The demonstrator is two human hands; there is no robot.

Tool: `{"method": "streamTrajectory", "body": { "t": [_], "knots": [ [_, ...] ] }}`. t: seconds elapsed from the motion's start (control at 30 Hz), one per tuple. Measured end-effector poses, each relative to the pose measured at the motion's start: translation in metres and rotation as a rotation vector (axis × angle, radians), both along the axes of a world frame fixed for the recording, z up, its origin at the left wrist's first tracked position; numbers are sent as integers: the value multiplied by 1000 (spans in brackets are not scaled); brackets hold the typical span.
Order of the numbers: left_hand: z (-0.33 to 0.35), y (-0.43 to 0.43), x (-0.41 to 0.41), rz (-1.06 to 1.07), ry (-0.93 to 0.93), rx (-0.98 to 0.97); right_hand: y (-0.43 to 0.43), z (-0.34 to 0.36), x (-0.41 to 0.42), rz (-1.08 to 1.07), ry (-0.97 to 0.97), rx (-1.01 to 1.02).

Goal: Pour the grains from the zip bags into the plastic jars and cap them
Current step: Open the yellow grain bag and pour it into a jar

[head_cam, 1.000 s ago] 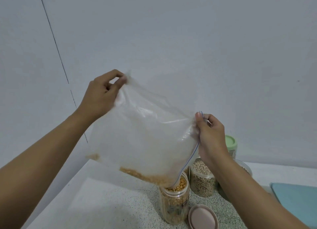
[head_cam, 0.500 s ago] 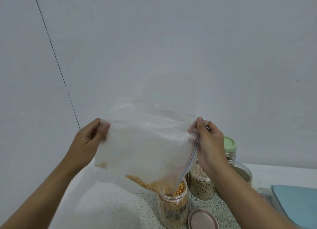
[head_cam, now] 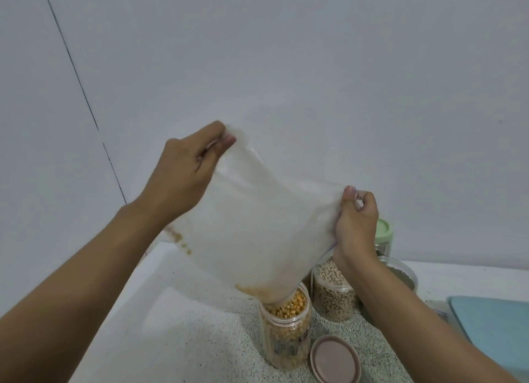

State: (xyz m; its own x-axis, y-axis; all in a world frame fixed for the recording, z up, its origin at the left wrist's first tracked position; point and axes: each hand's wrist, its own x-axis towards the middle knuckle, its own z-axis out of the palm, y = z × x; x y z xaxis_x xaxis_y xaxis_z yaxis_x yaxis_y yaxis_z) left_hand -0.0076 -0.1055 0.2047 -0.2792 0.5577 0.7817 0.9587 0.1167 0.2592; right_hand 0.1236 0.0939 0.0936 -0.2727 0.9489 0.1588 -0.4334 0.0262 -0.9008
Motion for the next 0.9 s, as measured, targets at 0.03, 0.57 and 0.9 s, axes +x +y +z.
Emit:
{"method": "streamTrajectory", "body": {
  "t": [0.03, 0.57, 0.9],
  "knots": [
    [2, 3, -1, -11, 3, -21, 1, -1, -2, -7, -3, 3],
    [23, 1, 1, -51, -49, -93, -4, 12, -6, -72, 4, 40],
    [24, 1, 1, -49, -26, -71, 4, 8, 3, -90, 14, 25]
  ]
}}
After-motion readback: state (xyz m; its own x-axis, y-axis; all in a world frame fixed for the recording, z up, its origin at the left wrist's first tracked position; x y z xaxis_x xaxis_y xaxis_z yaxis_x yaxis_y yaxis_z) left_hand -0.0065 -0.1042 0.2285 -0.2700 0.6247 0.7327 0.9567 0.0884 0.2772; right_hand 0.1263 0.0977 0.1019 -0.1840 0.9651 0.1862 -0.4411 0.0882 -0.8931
